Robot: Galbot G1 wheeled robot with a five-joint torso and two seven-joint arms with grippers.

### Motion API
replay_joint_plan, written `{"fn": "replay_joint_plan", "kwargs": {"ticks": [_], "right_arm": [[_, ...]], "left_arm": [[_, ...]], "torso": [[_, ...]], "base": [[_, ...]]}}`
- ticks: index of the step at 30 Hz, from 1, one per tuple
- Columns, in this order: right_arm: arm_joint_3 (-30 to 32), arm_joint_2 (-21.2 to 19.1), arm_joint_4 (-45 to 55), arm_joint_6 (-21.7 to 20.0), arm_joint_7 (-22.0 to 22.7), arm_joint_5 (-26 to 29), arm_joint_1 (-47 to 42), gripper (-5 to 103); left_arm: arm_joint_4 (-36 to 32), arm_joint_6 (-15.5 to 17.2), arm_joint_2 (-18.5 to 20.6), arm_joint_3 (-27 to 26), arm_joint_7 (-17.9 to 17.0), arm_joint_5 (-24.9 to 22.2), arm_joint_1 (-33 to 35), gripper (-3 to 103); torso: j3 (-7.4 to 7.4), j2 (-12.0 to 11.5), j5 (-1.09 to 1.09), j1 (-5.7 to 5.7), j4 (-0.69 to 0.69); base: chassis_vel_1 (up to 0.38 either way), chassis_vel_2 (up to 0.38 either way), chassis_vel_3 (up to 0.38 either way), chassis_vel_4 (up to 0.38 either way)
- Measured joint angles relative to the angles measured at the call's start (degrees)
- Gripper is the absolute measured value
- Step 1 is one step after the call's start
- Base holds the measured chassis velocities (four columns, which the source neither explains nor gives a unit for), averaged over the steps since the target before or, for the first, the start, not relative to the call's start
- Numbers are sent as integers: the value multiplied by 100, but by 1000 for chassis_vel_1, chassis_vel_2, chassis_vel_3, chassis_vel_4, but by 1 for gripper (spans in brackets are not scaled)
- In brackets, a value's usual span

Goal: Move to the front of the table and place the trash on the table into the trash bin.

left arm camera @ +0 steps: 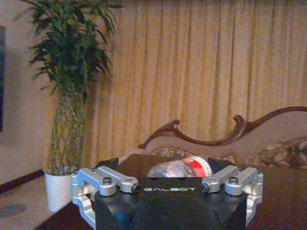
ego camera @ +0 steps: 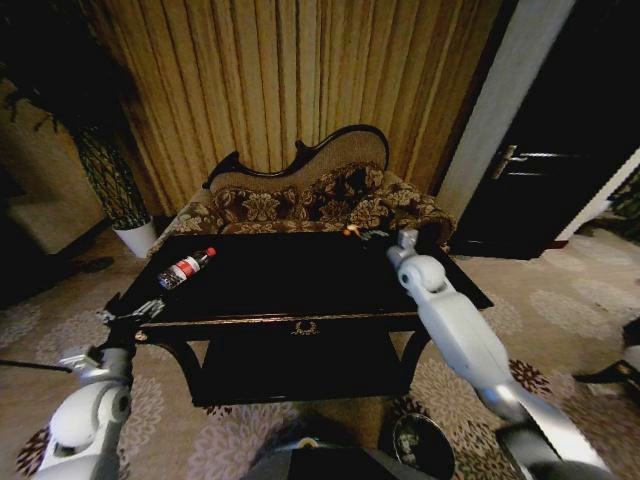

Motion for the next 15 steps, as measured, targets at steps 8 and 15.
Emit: {"fn": "replay_joint_plan", "kwargs": {"ticks": [8, 15], "right_arm": [[615, 228, 464, 372, 0, -61, -684, 4], [810, 479, 664, 383, -1, -286, -1106, 4]], "left_arm": [[-1, 177, 393, 181, -109, -470, -10, 100], [49, 292, 684, 208, -210, -686, -209, 100]], "torso": [[0, 0, -2, 0, 1], [0, 0, -1, 0, 0]], "base": [[0, 0, 0, 0], [0, 0, 0, 0]]}}
